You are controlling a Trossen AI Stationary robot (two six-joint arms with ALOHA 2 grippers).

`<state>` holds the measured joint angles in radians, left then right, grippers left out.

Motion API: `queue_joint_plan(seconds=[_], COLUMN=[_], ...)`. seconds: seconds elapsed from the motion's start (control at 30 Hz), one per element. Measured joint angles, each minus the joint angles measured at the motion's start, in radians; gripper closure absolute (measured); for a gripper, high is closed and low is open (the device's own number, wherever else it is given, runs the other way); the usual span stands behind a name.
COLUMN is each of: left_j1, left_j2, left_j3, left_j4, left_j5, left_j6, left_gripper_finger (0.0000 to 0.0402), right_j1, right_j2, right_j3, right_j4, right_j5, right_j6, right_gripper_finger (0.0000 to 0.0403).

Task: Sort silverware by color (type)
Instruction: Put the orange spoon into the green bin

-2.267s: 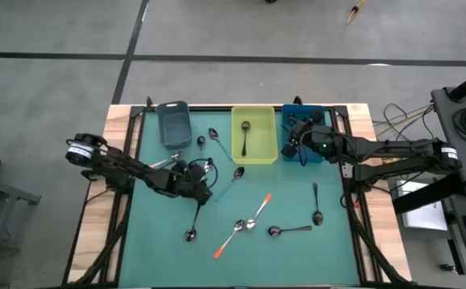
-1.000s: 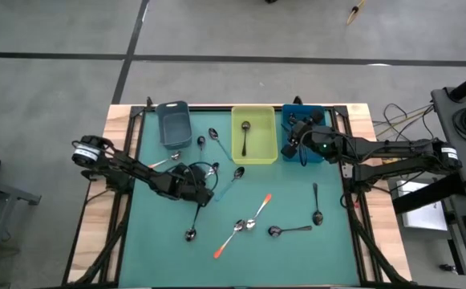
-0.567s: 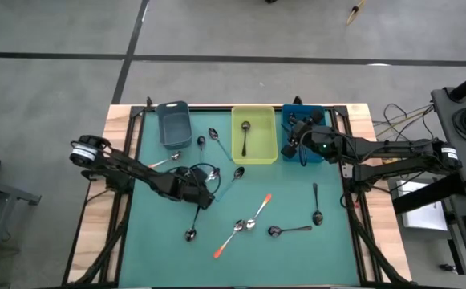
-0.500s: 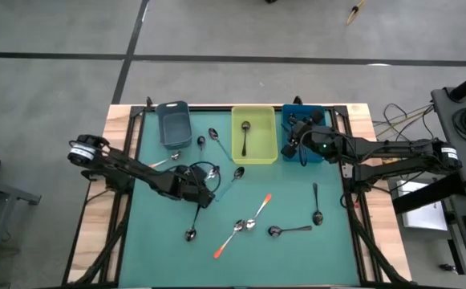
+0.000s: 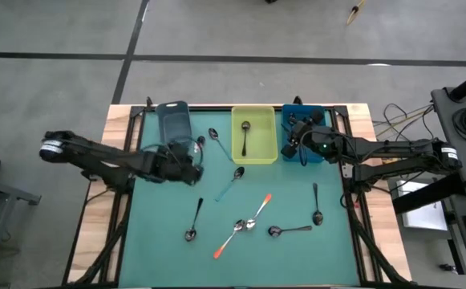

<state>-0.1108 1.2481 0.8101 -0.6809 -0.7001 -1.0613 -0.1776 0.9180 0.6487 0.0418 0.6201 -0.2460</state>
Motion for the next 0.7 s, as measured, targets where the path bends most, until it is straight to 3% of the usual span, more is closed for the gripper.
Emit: queue_joint_plan(seconds=[0.13,0.33,0.5,0.7], left_j1=[0.151,0.442,0.655,0.780], left_j2=[-0.068,-0.114,-0.112,-0.083], left_j3=[0.019,0.028,0.027,0.026], left_j4=[-0.073,-0.072,-0.040,0.080], left_j5=[-0.039,-0.014,0.076,0.170], left_j6=[0.027,0.209,0.328,0.395], left_gripper_finger=[0.0402,0.0402,0.0402,0.0401], right_j1=[0.000,0.000,0.000,0.000], right_j2=[0.000,0.000,0.000,0.000], right_j3=[0.000,0.000,0.000,0.000], right_j4=[0.000,-0.001,-0.001,-0.002], right_j5=[0.000,0.000,0.000,0.000], right_j6=[0.017,0.018,0.010,-0.001], right_gripper_finger=[0.0278,0.0278,0.0278,0.0278])
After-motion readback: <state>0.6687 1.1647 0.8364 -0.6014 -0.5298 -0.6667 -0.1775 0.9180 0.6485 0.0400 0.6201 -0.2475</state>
